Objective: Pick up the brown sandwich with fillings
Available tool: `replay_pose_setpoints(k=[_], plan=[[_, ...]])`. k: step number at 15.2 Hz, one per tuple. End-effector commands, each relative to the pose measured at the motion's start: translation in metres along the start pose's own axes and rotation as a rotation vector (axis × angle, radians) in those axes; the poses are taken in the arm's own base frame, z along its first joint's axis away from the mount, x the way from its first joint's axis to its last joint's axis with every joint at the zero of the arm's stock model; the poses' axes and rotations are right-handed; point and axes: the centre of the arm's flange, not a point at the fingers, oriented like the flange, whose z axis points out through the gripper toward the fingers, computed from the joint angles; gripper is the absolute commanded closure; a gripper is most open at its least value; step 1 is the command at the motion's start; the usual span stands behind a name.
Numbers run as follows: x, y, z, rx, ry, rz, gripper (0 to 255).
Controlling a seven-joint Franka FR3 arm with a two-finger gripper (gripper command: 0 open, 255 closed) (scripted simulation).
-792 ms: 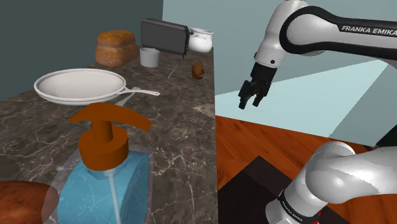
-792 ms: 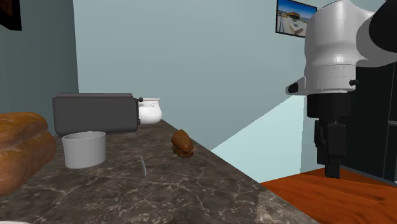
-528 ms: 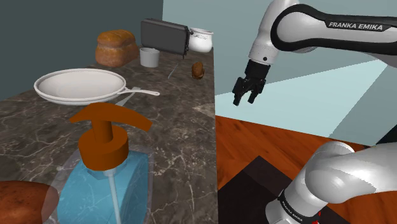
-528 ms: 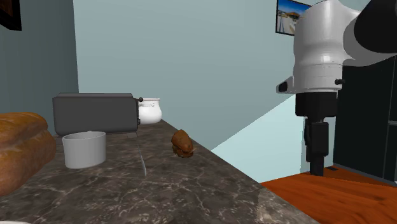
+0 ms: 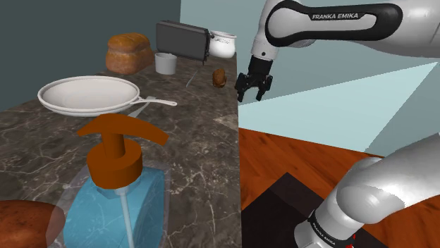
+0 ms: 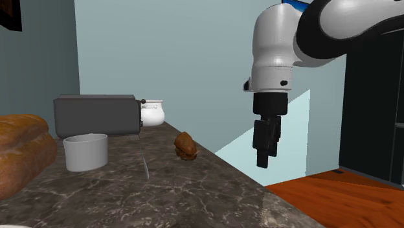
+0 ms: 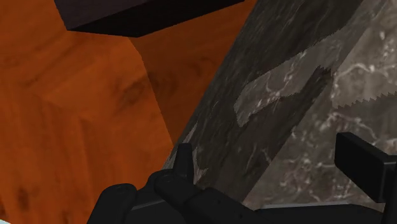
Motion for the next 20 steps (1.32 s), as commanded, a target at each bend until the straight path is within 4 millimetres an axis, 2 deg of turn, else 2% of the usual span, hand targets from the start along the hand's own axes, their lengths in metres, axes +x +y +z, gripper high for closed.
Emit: replay_pose_setpoints(k=[1,8,16,20], plan=[[0.028,-0.004,0.0,-0.014,0.008,0.028,0],[0.116,-0.016,-0.006,-0.062,0.037,0.123,0],[0.217,-0.019,-0.016,-0.117,0.07,0.231,0],[0.217,-0.019,0.0,-0.117,0.07,0.231,0]])
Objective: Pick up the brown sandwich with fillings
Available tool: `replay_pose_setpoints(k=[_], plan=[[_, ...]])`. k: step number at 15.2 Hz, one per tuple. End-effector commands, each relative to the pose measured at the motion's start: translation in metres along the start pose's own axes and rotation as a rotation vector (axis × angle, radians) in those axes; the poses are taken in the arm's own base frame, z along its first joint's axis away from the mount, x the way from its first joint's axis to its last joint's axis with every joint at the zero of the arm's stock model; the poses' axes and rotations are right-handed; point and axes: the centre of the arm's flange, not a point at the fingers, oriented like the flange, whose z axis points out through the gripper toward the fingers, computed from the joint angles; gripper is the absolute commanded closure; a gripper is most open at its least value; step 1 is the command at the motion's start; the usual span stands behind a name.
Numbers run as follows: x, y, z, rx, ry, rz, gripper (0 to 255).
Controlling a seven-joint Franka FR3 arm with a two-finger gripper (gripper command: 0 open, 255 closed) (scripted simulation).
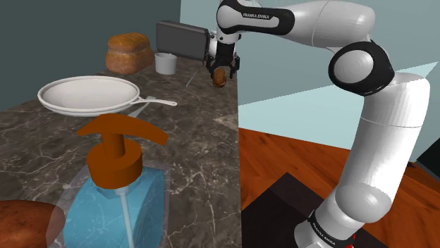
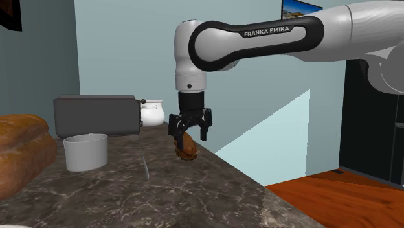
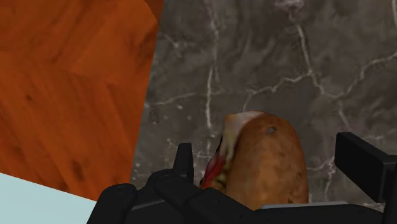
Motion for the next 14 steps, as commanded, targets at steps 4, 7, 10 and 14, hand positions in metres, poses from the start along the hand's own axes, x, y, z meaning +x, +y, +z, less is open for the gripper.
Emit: replay_pose_setpoints(k=[4,7,10,14], plan=[[-0.002,-0.003,0.028,0.0,0.0,0.001,0],[-0.002,-0.003,0.029,0.0,0.001,0.001,255],[-0.002,-0.003,0.029,0.0,0.0,0.001,255],[-0.002,-0.004,0.029,0.0,0.0,0.001,255]])
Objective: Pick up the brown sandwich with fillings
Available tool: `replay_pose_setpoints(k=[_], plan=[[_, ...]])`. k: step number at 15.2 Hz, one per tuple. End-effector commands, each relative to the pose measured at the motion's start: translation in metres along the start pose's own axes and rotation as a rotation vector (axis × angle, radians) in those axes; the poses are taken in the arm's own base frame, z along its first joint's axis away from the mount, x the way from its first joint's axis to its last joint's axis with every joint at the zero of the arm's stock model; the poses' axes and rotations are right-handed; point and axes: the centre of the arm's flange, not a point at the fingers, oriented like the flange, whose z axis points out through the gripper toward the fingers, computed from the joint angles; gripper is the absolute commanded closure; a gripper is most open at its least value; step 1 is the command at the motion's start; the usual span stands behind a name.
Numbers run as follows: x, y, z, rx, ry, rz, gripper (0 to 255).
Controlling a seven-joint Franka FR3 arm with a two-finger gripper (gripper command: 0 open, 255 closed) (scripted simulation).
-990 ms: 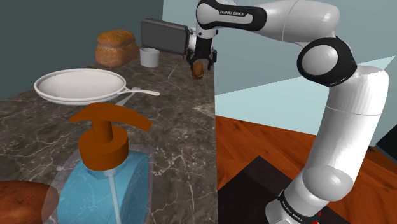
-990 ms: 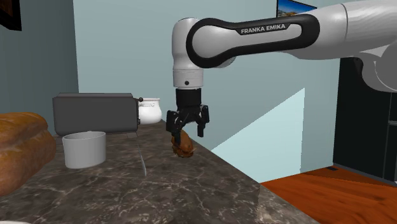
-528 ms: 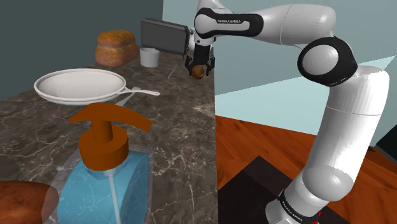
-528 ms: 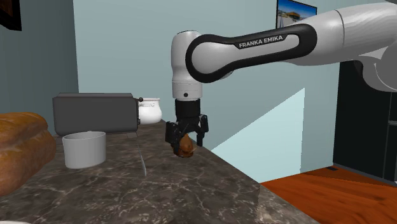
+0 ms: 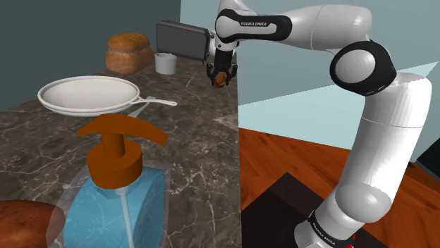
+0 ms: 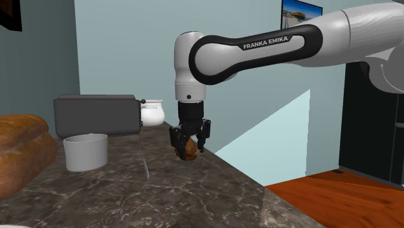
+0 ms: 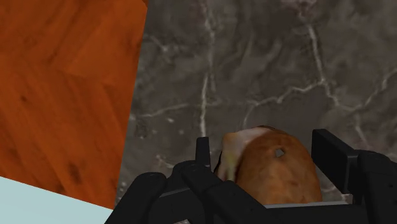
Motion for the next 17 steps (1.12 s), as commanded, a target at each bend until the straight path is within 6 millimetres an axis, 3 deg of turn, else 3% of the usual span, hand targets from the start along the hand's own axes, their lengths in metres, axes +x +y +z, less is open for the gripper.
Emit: replay_pose_setpoints(k=[1,17], plan=[[0.0,0.001,0.001,-0.001,-0.002,0.001,255],[0.007,0.008,-0.078,-0.001,-0.001,0.001,255]])
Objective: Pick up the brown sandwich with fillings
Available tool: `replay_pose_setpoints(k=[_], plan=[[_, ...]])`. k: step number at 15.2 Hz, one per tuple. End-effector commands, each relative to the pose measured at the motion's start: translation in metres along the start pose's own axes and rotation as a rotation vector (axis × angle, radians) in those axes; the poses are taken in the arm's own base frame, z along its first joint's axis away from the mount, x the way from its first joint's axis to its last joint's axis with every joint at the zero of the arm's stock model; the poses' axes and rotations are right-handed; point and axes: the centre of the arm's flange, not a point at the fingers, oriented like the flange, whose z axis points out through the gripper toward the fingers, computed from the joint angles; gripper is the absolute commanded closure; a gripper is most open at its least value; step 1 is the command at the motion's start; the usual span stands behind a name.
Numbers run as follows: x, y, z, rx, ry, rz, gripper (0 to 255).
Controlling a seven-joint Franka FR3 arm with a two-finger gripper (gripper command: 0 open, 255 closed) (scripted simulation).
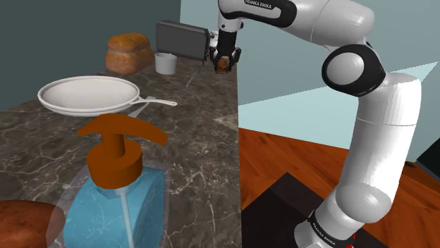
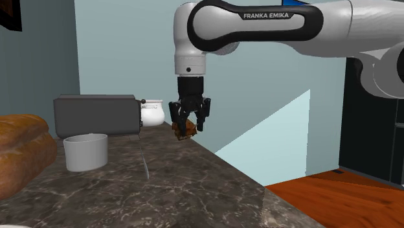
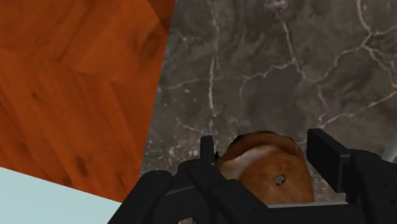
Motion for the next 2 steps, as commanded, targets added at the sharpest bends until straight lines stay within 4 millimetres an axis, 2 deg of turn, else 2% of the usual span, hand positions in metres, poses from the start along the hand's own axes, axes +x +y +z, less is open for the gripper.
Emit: replay_pose_setpoints(k=[1,2], plan=[[-0.0006,0.001,-0.0082,0.0,0.0,0.0,255],[-0.0006,0.001,-0.0081,0.0,0.0,0.0,255]])
